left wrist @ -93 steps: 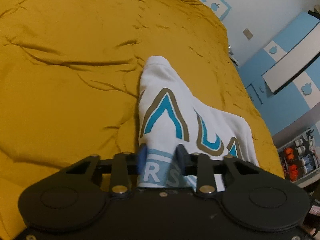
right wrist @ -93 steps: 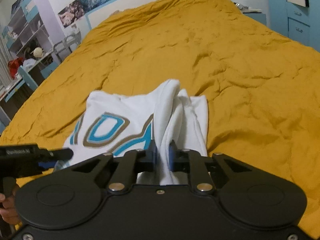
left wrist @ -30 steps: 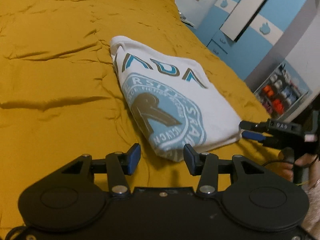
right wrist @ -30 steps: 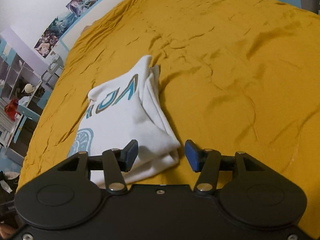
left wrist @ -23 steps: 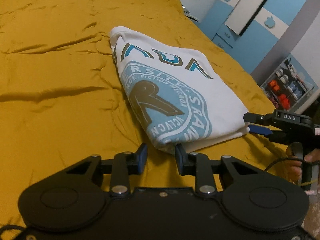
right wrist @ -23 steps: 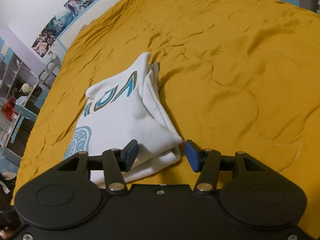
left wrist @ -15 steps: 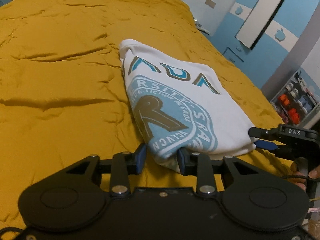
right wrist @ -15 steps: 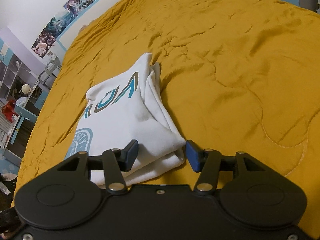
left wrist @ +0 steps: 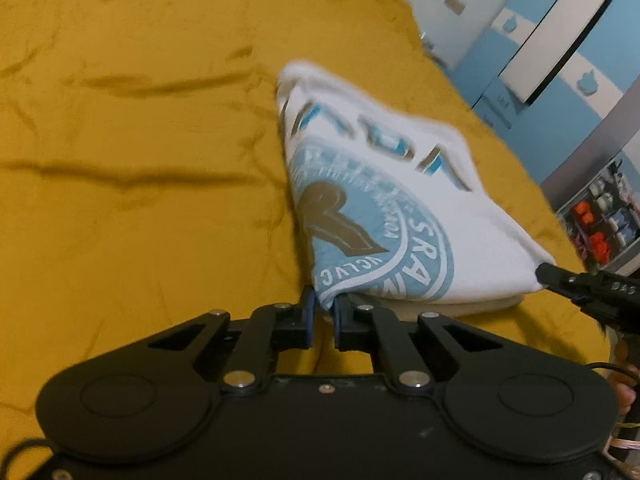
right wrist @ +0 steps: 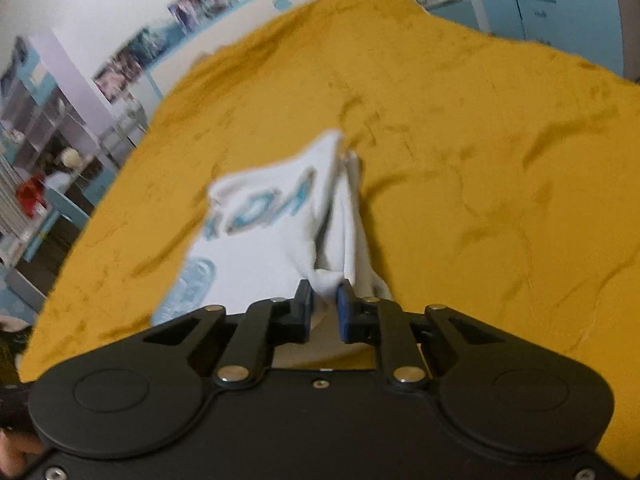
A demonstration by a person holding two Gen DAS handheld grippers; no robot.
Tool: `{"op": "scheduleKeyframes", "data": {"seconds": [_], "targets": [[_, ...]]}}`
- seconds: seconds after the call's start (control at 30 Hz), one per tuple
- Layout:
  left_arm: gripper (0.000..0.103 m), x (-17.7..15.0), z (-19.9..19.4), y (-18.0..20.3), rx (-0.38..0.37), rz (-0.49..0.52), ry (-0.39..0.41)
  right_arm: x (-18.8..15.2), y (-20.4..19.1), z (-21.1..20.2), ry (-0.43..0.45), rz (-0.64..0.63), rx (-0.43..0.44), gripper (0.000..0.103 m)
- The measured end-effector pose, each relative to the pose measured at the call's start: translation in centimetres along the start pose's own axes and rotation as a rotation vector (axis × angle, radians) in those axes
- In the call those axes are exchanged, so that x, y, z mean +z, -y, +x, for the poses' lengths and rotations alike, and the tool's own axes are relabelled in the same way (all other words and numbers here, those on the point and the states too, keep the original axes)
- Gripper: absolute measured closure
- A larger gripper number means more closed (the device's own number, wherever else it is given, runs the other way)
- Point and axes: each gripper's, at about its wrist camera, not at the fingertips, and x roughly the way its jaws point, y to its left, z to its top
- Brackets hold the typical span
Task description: Fold small clothes
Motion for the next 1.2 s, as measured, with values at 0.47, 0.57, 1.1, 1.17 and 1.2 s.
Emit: {"op": "scheduleKeyframes", "data": {"seconds": [0.47,0.57,1.1,1.17,1.2], "targets": [[0.092,0.0,-3.8,0.4,0.007,-0.043,0.055,0.2,-0.5,-1.5,0.046,-0.117,-0.064,0.077],[0.082,1.5,-4.3,1.6,-0.039,-0.054,0.108,0.8,-1.9,-1.8,0.056,-0.149,-0.007,0.077],[0.081,1.7,3.2,0.9,-0.081,-0.136,-0.020,-1.3,-1.7,4.7,-0.104,-0.229,-0.044,0.080],[0.071,2.7,2.5,1.0,-0.100,-0.142,0.001,-0.4,-2.1,4.4,-0.093,-0.231,-0.025,0.074],[0.060,3.3,2.0,1.2,-0.097,-0.133,0.025,0.4,-2.1,4.3,-0.071,-0.220,-0.008,0.072]]}}
